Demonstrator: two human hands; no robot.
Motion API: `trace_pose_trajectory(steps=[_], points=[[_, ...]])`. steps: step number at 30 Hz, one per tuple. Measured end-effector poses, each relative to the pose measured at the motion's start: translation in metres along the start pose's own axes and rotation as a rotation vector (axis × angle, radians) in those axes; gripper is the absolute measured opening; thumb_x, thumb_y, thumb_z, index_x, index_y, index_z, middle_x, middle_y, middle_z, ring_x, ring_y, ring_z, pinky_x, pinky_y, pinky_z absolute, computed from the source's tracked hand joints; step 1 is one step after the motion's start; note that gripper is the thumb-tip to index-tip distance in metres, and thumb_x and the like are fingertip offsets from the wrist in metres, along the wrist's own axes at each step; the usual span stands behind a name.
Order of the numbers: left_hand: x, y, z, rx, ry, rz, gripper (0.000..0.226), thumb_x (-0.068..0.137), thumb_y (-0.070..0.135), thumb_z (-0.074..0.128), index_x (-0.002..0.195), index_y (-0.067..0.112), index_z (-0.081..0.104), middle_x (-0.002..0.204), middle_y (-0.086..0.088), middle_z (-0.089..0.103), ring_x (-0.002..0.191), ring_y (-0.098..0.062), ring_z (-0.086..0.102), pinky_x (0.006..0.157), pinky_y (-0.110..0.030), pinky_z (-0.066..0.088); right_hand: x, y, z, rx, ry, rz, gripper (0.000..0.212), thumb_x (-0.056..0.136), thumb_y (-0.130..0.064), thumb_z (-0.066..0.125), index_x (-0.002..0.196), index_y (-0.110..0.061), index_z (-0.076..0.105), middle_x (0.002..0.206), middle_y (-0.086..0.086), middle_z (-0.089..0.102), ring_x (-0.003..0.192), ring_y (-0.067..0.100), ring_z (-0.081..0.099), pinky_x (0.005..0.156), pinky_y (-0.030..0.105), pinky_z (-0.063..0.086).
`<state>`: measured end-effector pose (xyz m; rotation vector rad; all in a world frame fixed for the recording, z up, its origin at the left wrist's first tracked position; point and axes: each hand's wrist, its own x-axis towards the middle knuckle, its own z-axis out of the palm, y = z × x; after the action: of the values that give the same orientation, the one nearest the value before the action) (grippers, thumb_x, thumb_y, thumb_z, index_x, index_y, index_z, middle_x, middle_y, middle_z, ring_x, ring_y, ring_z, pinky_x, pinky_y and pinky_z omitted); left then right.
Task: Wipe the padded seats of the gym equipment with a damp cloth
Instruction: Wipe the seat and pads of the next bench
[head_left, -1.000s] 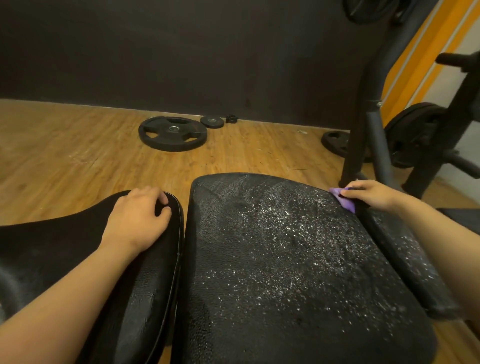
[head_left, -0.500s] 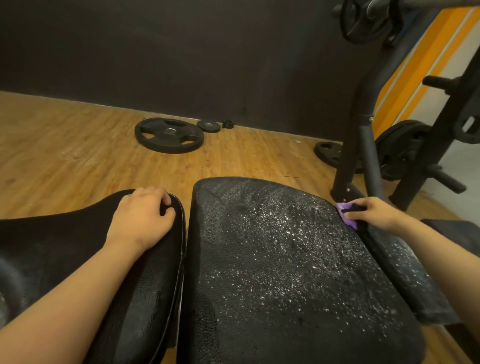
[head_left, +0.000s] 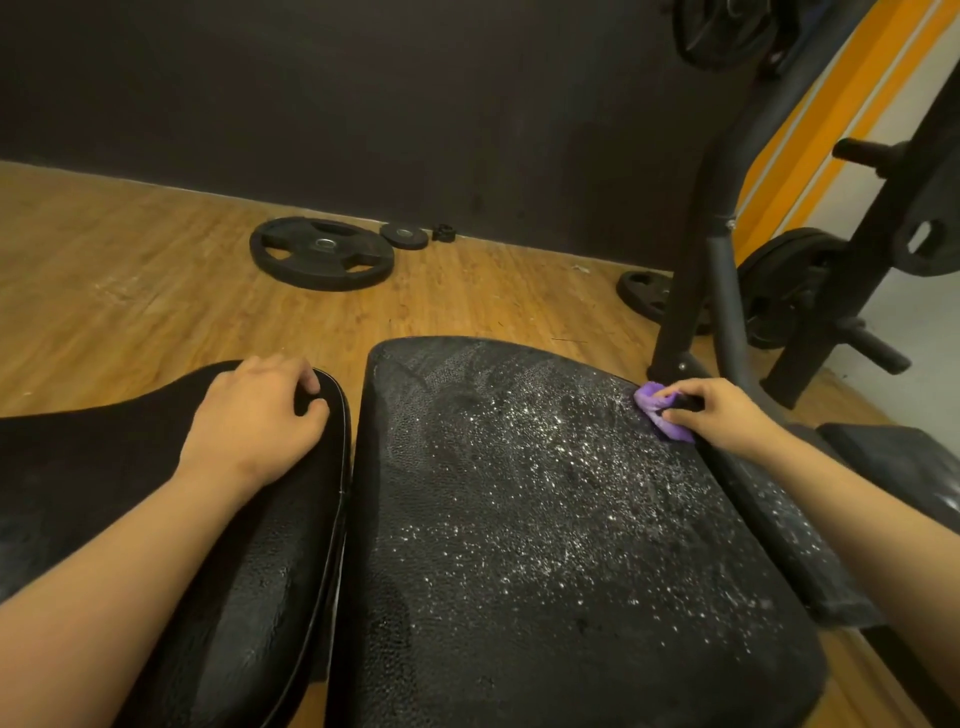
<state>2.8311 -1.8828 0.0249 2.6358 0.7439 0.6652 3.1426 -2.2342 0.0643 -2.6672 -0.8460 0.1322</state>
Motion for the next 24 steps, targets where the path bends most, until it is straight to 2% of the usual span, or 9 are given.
trace_pose_trajectory(steps=[3,7,8,11,13,16,20,22,24], points=[[0.002,0.0,0.001,0.008,0.004,-0.003,0.009,0.086,0.03,0.06,0.092,0.023,0.057,0.094,0.003,0.059,0.099,-0.023,0.053,0.086,-0.041,0.04,0.014,-0.011,0.008,0.024,0.121,0.047,0.021,0.086,-0.004,0.063,0.104,-0.012,0.07,0.104,0.008,0.069,0.091,0.015,0.057,0.076,0.026,0.038],[0.003,0.0,0.001,0.016,0.006,0.0,0.008,0.086,0.029,0.061,0.09,0.024,0.056,0.094,0.003,0.059,0.1,-0.023,0.052,0.086,-0.041,0.038,0.028,-0.045,0.021,0.128,0.145,0.019,0.022,0.086,0.0,0.059,0.087,-0.02,0.068,0.084,-0.006,0.068,0.074,0.006,0.058,0.061,0.013,0.04],[0.003,0.0,0.001,0.016,0.005,0.001,0.008,0.086,0.029,0.061,0.09,0.024,0.056,0.094,0.003,0.059,0.1,-0.023,0.052,0.087,-0.041,0.039,0.026,-0.05,0.023,0.108,0.125,-0.008,0.019,0.087,-0.001,0.059,0.087,-0.016,0.069,0.084,-0.004,0.068,0.074,0.007,0.057,0.062,0.014,0.041],[0.002,-0.001,0.0,0.008,-0.007,0.0,0.008,0.086,0.03,0.06,0.091,0.025,0.055,0.095,0.004,0.058,0.1,-0.022,0.052,0.087,-0.041,0.039,0.007,-0.046,0.023,0.093,0.067,-0.132,0.018,0.088,-0.005,0.063,0.102,-0.014,0.07,0.101,-0.002,0.066,0.092,0.012,0.058,0.083,0.027,0.043],[0.001,-0.001,0.0,-0.001,-0.011,-0.001,0.008,0.087,0.03,0.06,0.09,0.027,0.053,0.094,0.005,0.056,0.101,-0.022,0.052,0.088,-0.042,0.04,-0.008,-0.034,0.017,0.108,0.014,-0.2,0.021,0.087,-0.005,0.065,0.104,-0.016,0.07,0.103,-0.005,0.064,0.094,0.01,0.058,0.086,0.026,0.041],[0.0,0.0,-0.001,-0.004,-0.01,0.0,0.008,0.087,0.028,0.06,0.091,0.025,0.055,0.095,0.005,0.056,0.101,-0.022,0.052,0.09,-0.042,0.04,-0.009,-0.017,0.01,0.026,0.025,-0.181,0.024,0.085,-0.003,0.066,0.106,-0.014,0.07,0.102,-0.004,0.063,0.097,0.015,0.058,0.084,0.026,0.038],[0.001,0.001,-0.001,-0.009,-0.003,-0.007,0.008,0.087,0.028,0.06,0.091,0.024,0.055,0.095,0.004,0.057,0.101,-0.022,0.051,0.09,-0.041,0.039,0.017,-0.022,0.016,-0.001,0.161,-0.029,0.023,0.086,0.003,0.057,0.101,-0.009,0.07,0.102,0.007,0.066,0.096,0.023,0.059,0.077,0.029,0.039],[0.002,0.0,0.0,-0.003,-0.002,-0.006,0.008,0.086,0.028,0.06,0.091,0.024,0.056,0.095,0.004,0.058,0.1,-0.022,0.051,0.09,-0.041,0.038,0.03,-0.044,0.024,0.071,0.167,0.005,0.024,0.087,0.004,0.053,0.098,-0.011,0.069,0.102,0.006,0.067,0.089,0.018,0.058,0.074,0.029,0.039],[0.002,0.001,0.001,0.001,0.004,-0.002,0.008,0.086,0.028,0.06,0.091,0.023,0.056,0.095,0.003,0.059,0.1,-0.021,0.051,0.089,-0.041,0.037,0.032,-0.069,0.032,0.127,0.133,-0.037,0.022,0.089,0.003,0.053,0.094,-0.014,0.067,0.097,0.001,0.066,0.075,0.008,0.057,0.068,0.022,0.041]])
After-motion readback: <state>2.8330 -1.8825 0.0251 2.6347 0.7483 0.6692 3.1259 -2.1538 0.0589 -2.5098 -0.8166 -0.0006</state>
